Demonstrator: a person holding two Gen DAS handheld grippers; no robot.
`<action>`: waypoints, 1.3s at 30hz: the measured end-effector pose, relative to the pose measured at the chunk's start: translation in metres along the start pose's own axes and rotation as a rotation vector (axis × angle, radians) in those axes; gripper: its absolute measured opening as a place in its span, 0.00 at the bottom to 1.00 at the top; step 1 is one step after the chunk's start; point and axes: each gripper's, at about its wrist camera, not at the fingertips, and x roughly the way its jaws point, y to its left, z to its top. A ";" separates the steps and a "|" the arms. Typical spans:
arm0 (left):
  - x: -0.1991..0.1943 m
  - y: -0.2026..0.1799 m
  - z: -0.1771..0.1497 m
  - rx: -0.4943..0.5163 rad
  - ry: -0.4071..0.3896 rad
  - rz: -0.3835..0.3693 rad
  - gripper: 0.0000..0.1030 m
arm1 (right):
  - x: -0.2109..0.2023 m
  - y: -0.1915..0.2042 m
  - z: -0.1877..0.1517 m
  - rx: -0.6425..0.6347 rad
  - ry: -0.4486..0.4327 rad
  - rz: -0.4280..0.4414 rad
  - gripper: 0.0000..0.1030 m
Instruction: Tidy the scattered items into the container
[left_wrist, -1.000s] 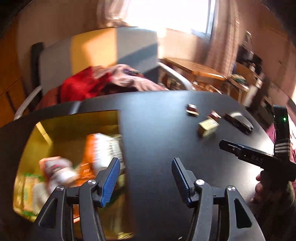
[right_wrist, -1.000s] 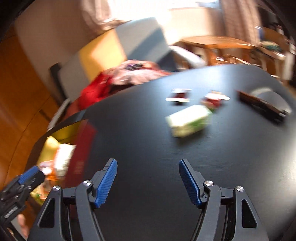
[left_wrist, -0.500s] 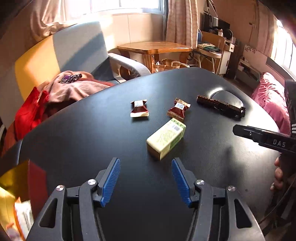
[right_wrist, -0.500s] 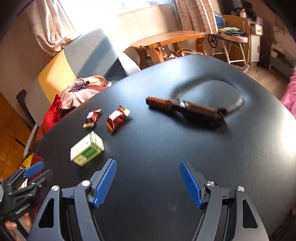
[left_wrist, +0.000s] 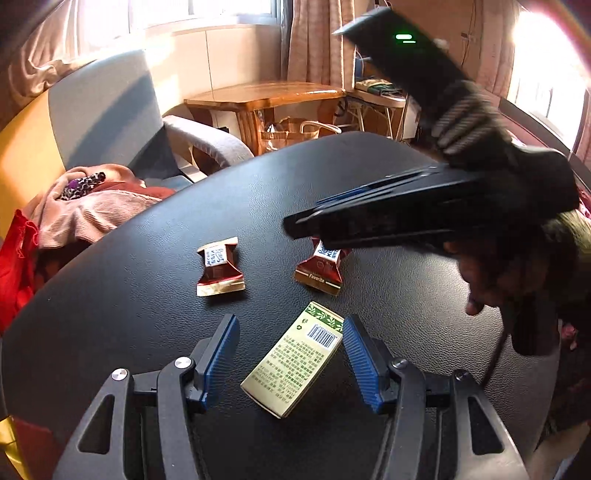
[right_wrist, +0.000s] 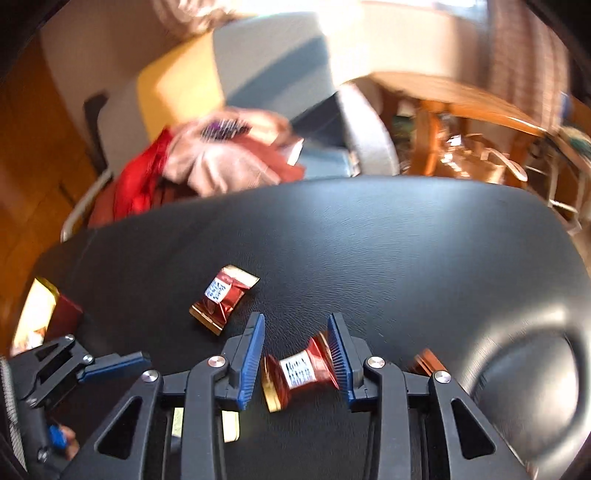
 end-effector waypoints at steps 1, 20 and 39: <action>0.003 0.000 -0.001 0.001 0.012 -0.004 0.58 | 0.010 0.001 0.001 -0.021 0.034 0.003 0.33; -0.036 0.003 -0.062 -0.104 0.050 0.013 0.41 | -0.043 0.021 -0.117 -0.006 0.080 0.063 0.32; 0.013 0.008 -0.006 0.013 0.100 -0.019 0.47 | -0.115 0.010 -0.190 0.270 -0.081 0.001 0.43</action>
